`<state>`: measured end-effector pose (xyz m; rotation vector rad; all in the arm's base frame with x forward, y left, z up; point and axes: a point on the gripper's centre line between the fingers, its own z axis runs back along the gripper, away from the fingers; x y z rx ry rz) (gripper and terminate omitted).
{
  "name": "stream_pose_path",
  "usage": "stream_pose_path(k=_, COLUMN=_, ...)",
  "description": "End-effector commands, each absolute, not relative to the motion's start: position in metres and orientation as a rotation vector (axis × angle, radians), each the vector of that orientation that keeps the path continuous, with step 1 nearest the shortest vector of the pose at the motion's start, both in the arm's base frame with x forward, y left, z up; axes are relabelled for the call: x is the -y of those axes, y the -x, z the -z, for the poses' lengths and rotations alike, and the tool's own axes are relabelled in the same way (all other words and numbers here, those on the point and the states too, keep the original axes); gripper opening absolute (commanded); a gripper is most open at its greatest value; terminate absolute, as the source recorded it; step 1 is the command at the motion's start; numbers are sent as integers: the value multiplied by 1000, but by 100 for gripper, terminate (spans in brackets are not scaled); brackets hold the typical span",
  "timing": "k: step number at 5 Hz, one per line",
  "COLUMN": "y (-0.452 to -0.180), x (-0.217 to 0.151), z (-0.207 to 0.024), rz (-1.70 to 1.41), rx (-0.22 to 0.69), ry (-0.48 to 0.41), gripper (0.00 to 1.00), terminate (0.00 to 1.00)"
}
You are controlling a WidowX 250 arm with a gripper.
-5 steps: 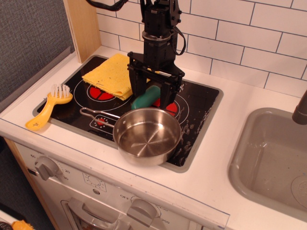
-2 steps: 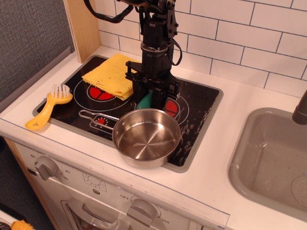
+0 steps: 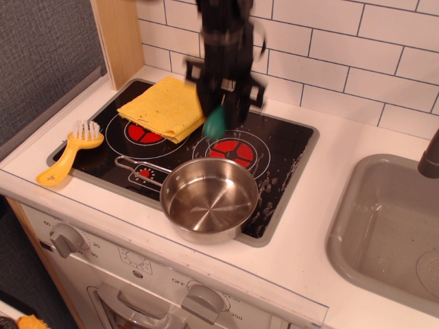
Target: Put the green pickle in the silver pan
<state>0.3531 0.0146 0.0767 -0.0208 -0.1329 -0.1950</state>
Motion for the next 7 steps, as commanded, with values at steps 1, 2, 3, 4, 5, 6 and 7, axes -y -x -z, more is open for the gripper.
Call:
stream_pose_path(k=1, y=-315, x=24, z=-119, rz=315, rx=246, ry=-3, gripper=0, terminate=0)
stream_pose_path(k=2, y=-291, x=21, z=-95, rz=318, rx=171, ry=-15, gripper=0, terminate=0)
stream_pose_path(k=3, y=-272, x=4, z=-71, rz=287, rx=99, ry=-36, gripper=0, terminate=0)
stream_pose_path(k=4, y=-258, x=-5, z=-51, rz=282, rx=41, ry=-55, gripper=0, terminate=0)
stream_pose_path(k=5, y=-254, x=-5, z=-37, rz=297, rx=4, ry=-66, gripper=0, terminate=0)
stream_pose_path(k=6, y=-255, x=-4, z=-30, rz=306, rx=-15, ry=-63, gripper=100, terminate=0)
stream_pose_path(k=7, y=-259, x=-3, z=-33, rz=313, rx=-4, ry=-53, gripper=100, terminate=0)
